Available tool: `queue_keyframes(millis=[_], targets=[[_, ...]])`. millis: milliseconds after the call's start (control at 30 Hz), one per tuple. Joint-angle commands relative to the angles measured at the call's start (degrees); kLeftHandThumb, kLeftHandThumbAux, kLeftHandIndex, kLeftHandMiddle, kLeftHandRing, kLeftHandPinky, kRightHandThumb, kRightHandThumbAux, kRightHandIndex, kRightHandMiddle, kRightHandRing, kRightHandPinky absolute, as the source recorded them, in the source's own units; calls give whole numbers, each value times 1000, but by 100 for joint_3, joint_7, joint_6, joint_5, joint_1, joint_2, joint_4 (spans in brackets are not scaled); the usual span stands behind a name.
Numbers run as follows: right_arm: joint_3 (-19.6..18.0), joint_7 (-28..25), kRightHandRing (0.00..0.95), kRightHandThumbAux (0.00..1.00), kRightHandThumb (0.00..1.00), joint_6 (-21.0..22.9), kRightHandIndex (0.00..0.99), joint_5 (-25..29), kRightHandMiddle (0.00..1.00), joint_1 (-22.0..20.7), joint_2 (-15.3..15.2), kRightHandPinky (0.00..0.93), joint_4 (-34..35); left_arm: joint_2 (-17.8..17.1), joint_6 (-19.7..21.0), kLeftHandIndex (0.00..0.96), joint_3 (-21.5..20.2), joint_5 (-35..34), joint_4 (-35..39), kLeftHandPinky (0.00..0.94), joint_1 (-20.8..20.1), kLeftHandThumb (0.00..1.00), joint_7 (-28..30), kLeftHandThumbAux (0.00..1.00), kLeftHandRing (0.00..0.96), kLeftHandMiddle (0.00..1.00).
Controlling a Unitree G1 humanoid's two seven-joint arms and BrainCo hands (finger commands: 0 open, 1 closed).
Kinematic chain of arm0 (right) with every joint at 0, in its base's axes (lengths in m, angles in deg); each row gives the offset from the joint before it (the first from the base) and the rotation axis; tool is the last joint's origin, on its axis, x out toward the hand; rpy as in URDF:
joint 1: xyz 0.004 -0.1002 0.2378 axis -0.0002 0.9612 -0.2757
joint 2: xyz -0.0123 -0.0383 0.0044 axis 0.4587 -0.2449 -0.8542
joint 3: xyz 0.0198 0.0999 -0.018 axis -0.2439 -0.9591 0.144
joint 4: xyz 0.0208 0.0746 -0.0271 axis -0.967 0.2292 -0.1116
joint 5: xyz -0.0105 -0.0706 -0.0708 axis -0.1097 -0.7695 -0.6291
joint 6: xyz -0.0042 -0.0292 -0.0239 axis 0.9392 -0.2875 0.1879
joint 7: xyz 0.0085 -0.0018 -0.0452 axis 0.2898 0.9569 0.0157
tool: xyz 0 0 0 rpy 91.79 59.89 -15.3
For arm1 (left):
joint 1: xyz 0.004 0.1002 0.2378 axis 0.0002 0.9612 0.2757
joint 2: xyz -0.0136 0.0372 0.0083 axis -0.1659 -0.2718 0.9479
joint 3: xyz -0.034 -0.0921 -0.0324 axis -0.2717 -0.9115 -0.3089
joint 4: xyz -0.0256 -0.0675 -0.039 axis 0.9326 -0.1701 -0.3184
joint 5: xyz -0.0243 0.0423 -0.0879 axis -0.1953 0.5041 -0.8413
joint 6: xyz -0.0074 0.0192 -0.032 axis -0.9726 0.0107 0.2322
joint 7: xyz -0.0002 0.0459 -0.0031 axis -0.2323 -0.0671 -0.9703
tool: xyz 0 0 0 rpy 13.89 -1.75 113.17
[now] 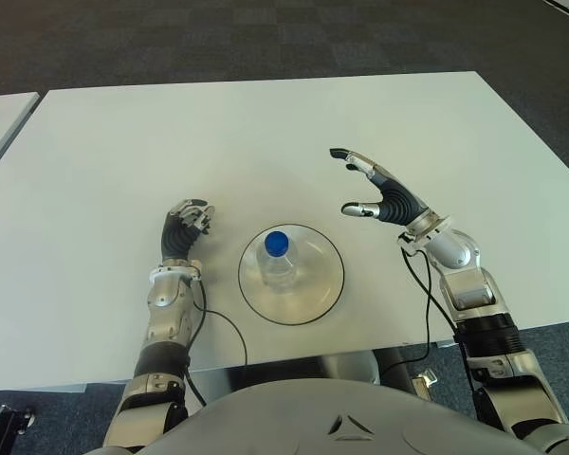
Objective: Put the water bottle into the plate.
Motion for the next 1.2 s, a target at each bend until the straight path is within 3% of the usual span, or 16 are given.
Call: queue_keyframes(millis=[33, 133, 267, 467, 667, 1033, 1067, 1167, 1200], targets=[[-131, 644, 0, 429, 340, -29, 0, -291, 0, 176, 310, 102, -69, 33, 44, 435, -28, 23, -82, 662, 85, 707, -65, 715, 680, 689], [-229, 1400, 25, 570, 298, -389, 0, -530, 18, 214, 617, 154, -354, 72, 140, 435, -57, -40, -32, 655, 95, 707, -93, 715, 672, 682], [-282, 1851, 60, 687, 261, -571, 6, -641, 49, 189, 786, 172, -535, 106, 181, 435, -89, -107, -2, 654, 101, 708, -72, 714, 668, 678], [-426, 2622, 252, 914, 287, -585, 197, -788, 250, -6, 1067, 342, -1340, 124, 198, 436, -99, -67, -6, 662, 92, 709, -119, 713, 670, 682], [-436, 3117, 344, 986, 260, -531, 303, -939, 347, -171, 1155, 406, -1948, 129, 230, 436, -98, -64, 11, 672, 91, 710, -118, 713, 677, 689], [-408, 3039, 451, 998, 187, -126, 456, -617, 441, -71, 1454, 507, -2084, 55, -22, 436, -32, 74, -120, 674, 71, 707, -9, 715, 687, 694], [-408, 2996, 474, 903, 372, -125, 446, -525, 464, -60, 1520, 524, -2143, 47, -25, 435, -25, 71, -128, 675, 70, 706, 4, 715, 688, 694], [-456, 2896, 512, 788, 596, -206, 435, -188, 503, -99, 1726, 550, -2460, 21, -48, 435, -4, 45, -159, 679, 67, 705, 59, 716, 691, 695], [-471, 2880, 519, 776, 618, -236, 434, -118, 510, -116, 1761, 555, -2531, 16, -57, 435, 1, 35, -167, 679, 66, 705, 69, 716, 691, 696]])
